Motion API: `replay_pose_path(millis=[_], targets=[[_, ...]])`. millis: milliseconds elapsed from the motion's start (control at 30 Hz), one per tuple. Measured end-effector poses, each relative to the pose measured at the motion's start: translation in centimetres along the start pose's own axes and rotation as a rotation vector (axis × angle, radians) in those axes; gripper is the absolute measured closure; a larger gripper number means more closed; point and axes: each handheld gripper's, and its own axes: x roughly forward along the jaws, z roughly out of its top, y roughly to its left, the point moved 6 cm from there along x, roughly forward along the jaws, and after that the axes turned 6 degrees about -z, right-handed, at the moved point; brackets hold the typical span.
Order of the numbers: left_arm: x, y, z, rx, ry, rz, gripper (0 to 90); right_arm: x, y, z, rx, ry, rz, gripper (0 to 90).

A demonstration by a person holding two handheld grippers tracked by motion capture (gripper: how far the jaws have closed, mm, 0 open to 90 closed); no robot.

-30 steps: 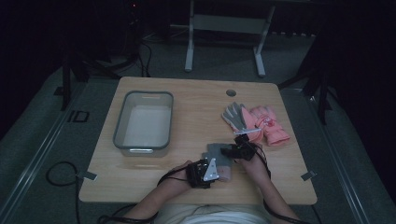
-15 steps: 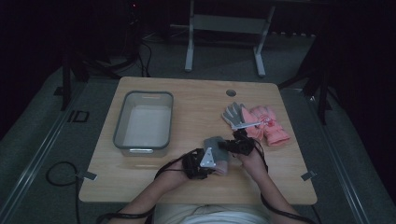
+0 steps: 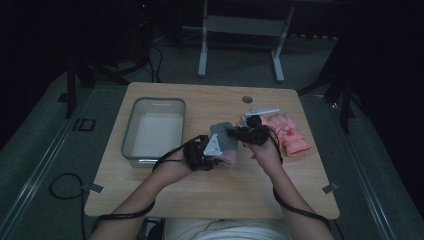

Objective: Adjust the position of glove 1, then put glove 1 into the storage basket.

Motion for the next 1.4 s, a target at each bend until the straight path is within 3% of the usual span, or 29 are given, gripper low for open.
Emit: replay_pose_path(millis=[333,667,900,1167,1300,1400], targets=[[-2.6,2.0,-1.0,-0.019,0.025,0.028,68.8,1.4,2.1,3.3,-0.041,-0.009,0.012,75.8],[-6.0,4.3,-3.1,-0.043,0.055,0.096,68.9,3.7,4.9,7.1,-0.087,-0.022,0.05,75.8],[-8.1,5.9,-5.4,-0.089,0.086,0.132,68.8,6.3,7.5,9.3,-0.101,-0.021,0.079,75.8],[-10.1,7.5,-8.8,-0.101,0.131,0.166,68.8,9.8,10.4,11.0,-0.1,-0.012,0.11,75.9],[-10.3,8.3,-10.7,-0.123,0.146,0.158,68.7,11.5,11.7,11.0,-0.123,-0.002,0.094,75.9],[-9.8,9.0,-12.0,-0.141,0.168,0.155,68.7,12.9,12.1,10.9,-0.112,0.014,0.1,75.9]])
